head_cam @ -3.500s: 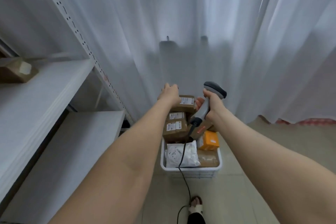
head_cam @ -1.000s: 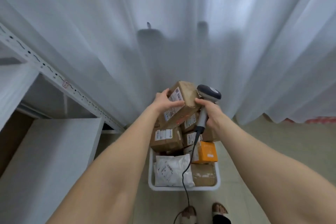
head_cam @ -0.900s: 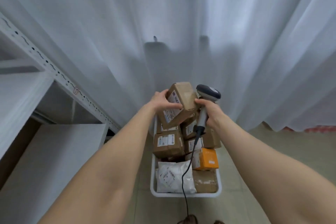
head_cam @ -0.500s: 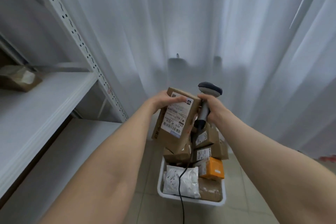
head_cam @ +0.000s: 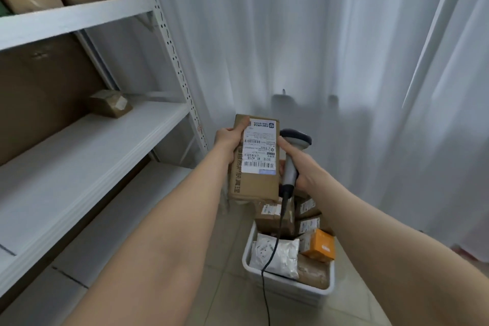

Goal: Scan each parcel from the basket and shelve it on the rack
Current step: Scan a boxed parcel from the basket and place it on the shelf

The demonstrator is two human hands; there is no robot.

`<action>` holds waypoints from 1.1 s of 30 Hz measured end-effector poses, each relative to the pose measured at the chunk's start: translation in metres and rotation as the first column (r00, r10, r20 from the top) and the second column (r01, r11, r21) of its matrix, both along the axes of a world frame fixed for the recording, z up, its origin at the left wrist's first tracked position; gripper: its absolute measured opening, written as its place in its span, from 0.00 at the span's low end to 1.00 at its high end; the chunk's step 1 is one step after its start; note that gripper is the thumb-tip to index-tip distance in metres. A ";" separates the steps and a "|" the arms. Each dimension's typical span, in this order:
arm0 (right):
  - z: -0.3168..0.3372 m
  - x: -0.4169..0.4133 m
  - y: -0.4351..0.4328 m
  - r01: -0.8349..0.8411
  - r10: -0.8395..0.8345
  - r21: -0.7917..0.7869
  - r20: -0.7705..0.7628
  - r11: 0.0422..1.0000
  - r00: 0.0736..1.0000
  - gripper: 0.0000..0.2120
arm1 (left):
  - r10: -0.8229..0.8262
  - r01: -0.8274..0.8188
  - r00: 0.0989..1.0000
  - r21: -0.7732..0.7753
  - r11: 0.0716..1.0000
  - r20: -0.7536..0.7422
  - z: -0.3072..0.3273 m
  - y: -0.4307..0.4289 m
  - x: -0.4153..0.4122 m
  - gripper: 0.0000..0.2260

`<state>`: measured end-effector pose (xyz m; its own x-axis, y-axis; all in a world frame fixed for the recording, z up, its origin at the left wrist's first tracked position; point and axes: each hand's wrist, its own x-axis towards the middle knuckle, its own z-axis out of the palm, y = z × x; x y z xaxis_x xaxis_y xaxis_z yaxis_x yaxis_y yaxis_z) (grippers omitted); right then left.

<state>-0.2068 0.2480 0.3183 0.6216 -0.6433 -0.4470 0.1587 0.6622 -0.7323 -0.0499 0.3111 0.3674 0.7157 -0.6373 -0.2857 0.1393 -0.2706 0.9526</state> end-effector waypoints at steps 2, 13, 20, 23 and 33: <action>0.005 0.003 0.013 -0.031 0.031 -0.012 0.013 0.999 0.999 0.29 | 0.029 -0.030 0.999 -0.033 0.999 -0.023 0.009 0.017 0.000 0.22; 0.021 0.034 0.073 -0.038 0.038 -0.048 -0.018 0.998 0.999 0.21 | -0.421 0.427 0.902 0.321 0.845 -0.092 0.021 0.124 0.031 0.28; 0.028 0.070 0.109 0.099 -0.117 -0.131 -0.137 0.986 0.984 0.10 | -0.211 0.215 0.977 0.257 0.942 -0.044 -0.003 0.171 0.063 0.29; 0.039 0.082 0.127 -0.043 0.016 -0.182 -0.146 0.982 0.989 0.07 | -0.088 0.093 0.996 0.197 0.976 -0.033 -0.009 0.184 0.076 0.29; 0.066 0.116 0.178 -0.290 0.255 -0.236 -0.165 0.927 0.953 0.04 | 0.021 -0.019 1.000 0.127 0.992 -0.013 -0.013 0.209 0.108 0.26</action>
<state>-0.0908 0.4258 0.3843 0.7370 -0.5599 -0.3786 -0.1087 0.4547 -0.8840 0.0580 0.5198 0.3541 0.7234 -0.5806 -0.3736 0.1593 -0.3861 0.9086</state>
